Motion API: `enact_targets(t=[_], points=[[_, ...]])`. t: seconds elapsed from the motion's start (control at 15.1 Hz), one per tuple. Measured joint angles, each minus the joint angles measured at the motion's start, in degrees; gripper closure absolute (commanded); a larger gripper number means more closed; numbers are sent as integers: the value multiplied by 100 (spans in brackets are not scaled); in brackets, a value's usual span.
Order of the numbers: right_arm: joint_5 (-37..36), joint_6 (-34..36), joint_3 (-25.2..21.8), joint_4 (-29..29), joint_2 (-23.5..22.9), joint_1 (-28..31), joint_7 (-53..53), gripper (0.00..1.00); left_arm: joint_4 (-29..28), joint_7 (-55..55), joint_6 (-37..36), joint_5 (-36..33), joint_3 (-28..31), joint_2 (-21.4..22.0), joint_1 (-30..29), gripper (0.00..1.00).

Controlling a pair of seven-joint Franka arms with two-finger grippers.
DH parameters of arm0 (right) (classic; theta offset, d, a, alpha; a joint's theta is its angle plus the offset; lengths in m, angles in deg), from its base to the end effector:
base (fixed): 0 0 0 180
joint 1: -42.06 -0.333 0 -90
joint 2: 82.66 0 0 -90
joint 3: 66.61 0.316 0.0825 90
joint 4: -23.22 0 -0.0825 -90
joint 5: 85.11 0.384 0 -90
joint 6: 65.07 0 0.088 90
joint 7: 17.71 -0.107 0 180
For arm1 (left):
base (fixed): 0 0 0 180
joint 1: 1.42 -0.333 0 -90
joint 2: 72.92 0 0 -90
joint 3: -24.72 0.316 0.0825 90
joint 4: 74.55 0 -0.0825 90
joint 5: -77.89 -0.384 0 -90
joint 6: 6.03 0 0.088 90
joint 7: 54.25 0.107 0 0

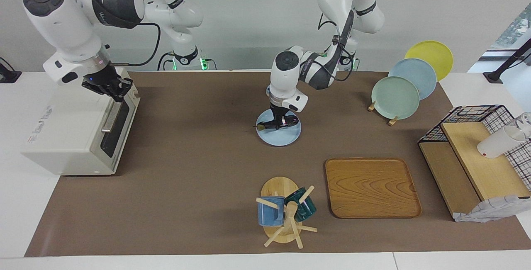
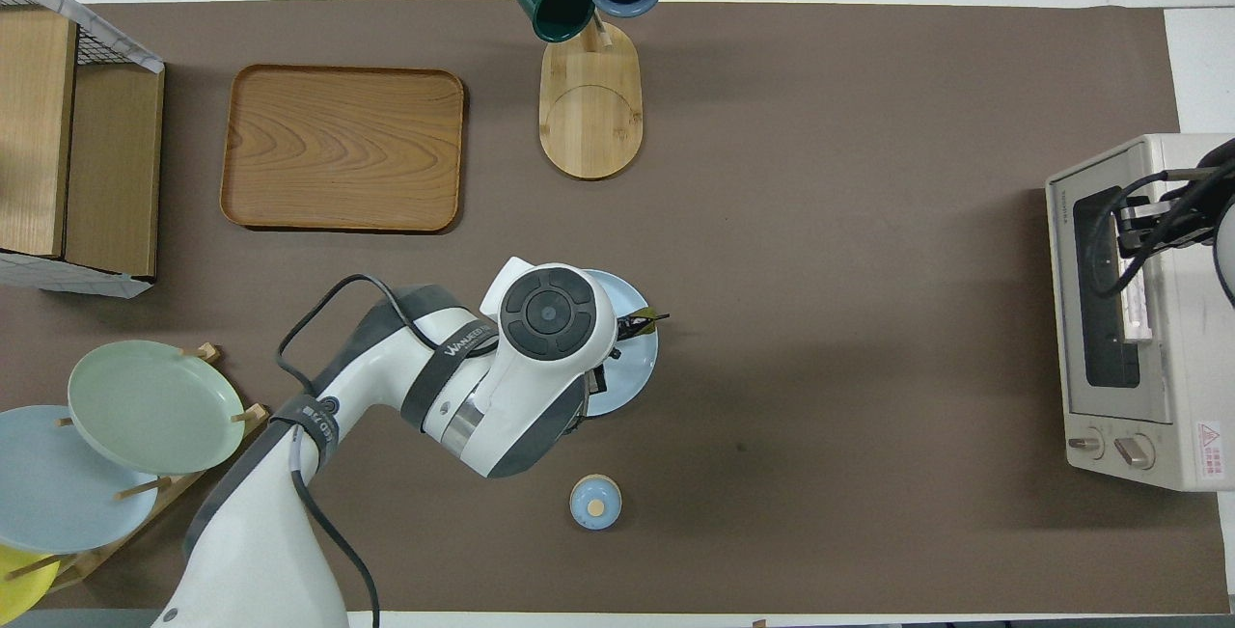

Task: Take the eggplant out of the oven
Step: 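Carry the eggplant with the left gripper to the wooden tray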

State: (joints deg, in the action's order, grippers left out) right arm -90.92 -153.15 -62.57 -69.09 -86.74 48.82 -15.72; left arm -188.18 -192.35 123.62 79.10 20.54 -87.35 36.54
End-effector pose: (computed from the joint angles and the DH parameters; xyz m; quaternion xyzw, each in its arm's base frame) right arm 0.5660 -0.0393 0.5636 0.9962 -0.0043 -0.0742 0.0451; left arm 0.4476 -0.4037 0.3426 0.6633 0.7480 -0.0173 0.0141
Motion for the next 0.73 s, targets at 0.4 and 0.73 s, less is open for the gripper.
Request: enact_targets(t=[0.4, 0.73], points=[[0, 5, -68, 118, -21, -149, 315, 0, 489, 3472, -1132, -4, 62, 538, -993, 100], [0, 15, -683, 164, 75, -729, 443, 0, 781, 6747, -1342, -3, 91, 427, -2090, 100]])
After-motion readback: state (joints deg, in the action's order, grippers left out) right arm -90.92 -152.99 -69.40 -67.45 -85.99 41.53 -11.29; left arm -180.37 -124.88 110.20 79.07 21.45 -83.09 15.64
